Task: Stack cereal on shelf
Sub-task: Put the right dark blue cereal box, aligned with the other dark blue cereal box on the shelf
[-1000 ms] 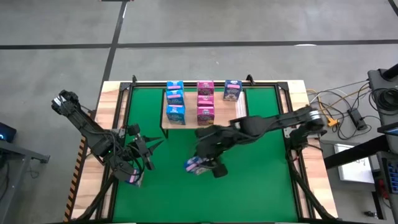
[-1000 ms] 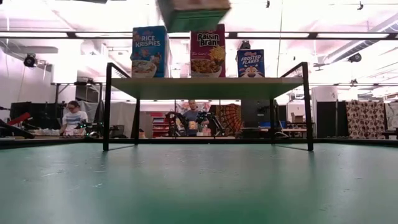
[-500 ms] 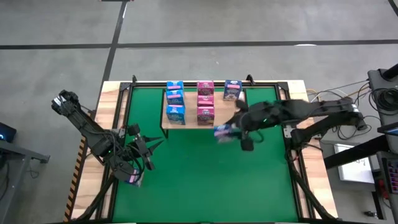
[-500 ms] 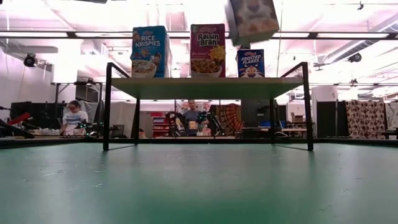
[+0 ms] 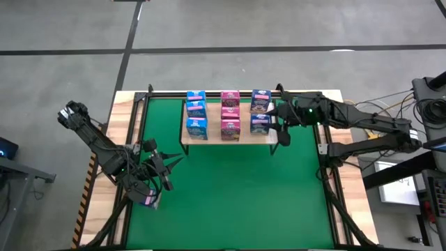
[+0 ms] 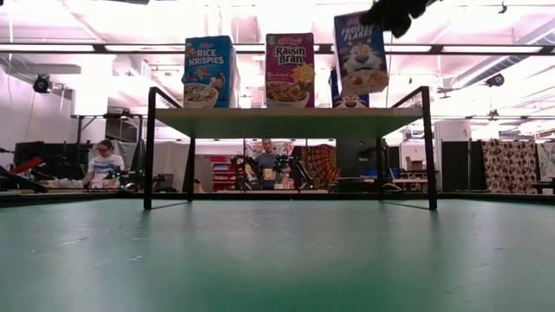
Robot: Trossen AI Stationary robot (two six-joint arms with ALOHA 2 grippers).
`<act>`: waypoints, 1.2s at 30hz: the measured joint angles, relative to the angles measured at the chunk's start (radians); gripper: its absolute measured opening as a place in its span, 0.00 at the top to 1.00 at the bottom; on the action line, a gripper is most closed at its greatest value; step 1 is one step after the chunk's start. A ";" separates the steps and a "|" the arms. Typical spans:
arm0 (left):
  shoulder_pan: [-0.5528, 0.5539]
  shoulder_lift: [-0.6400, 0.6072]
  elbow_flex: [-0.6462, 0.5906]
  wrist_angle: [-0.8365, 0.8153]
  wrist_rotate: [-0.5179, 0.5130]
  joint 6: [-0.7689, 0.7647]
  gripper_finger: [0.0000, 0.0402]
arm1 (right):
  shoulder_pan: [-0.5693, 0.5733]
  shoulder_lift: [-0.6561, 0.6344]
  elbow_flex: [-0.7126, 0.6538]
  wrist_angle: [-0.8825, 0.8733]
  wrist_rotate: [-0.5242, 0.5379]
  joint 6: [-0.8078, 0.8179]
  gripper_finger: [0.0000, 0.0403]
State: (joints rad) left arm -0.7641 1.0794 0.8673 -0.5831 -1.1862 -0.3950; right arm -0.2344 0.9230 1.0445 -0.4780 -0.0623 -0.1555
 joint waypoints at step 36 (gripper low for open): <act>0.000 0.000 0.000 0.000 0.000 0.005 0.90 | -0.206 0.096 -0.001 0.052 -0.118 -0.013 0.43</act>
State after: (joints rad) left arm -0.7639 1.0794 0.8673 -0.5831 -1.1863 -0.3901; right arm -0.4404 1.0194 1.0439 -0.4257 -0.1803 -0.1682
